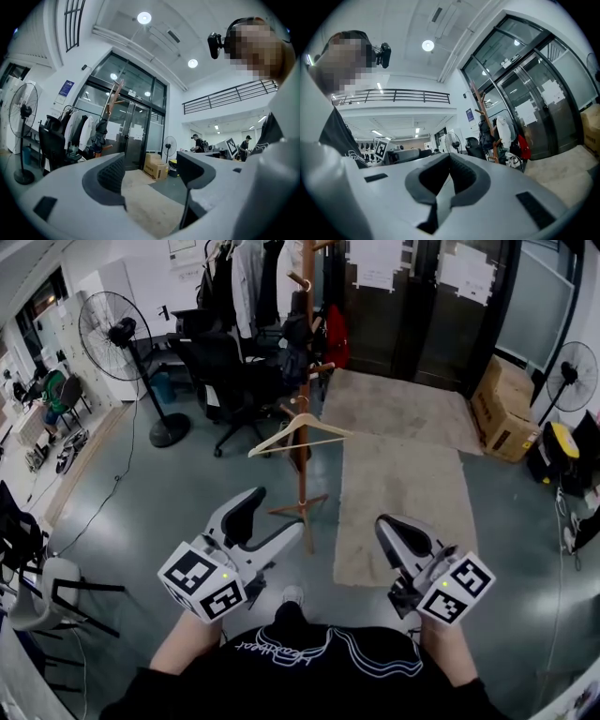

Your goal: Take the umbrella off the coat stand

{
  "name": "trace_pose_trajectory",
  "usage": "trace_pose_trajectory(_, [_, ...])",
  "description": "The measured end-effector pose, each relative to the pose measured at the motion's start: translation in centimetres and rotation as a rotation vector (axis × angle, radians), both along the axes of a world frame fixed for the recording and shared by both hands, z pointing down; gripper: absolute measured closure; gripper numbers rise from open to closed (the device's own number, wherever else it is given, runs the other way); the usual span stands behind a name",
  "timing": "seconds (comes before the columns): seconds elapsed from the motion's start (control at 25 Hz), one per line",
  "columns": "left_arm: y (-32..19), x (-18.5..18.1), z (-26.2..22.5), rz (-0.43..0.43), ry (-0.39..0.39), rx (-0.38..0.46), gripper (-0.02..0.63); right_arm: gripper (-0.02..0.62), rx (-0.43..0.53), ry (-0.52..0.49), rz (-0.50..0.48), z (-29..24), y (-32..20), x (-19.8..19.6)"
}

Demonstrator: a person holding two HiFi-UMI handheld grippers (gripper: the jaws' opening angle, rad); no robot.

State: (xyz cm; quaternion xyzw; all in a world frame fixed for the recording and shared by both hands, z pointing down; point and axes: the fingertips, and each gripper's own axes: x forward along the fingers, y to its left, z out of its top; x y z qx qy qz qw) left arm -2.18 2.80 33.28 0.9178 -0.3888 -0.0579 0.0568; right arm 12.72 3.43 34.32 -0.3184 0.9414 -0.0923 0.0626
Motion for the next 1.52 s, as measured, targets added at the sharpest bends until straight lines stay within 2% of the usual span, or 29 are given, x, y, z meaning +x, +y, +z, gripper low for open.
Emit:
trace_pose_trajectory(0.52, [-18.3,-5.2,0.0,0.016,-0.046,-0.001,0.267,0.592,-0.049,0.024,0.073,-0.2,-16.4,-4.6])
trace_pose_trajectory(0.8, [-26.2,-6.8,-0.3,0.047,-0.055,0.020,0.267,0.592,-0.057,0.028,0.112,-0.2,-23.4,-6.3])
trace_pose_trajectory(1.2, [-33.7,-5.8,-0.8,0.059,-0.087,0.033,0.267,0.592,-0.069,0.029,0.147,0.6,-27.3,-6.1])
trace_pose_trajectory(1.52, [-37.7,-4.1,-1.2,0.009,-0.138,0.041,0.267,0.592,-0.058,0.025,0.122,0.0,-29.3,-5.2])
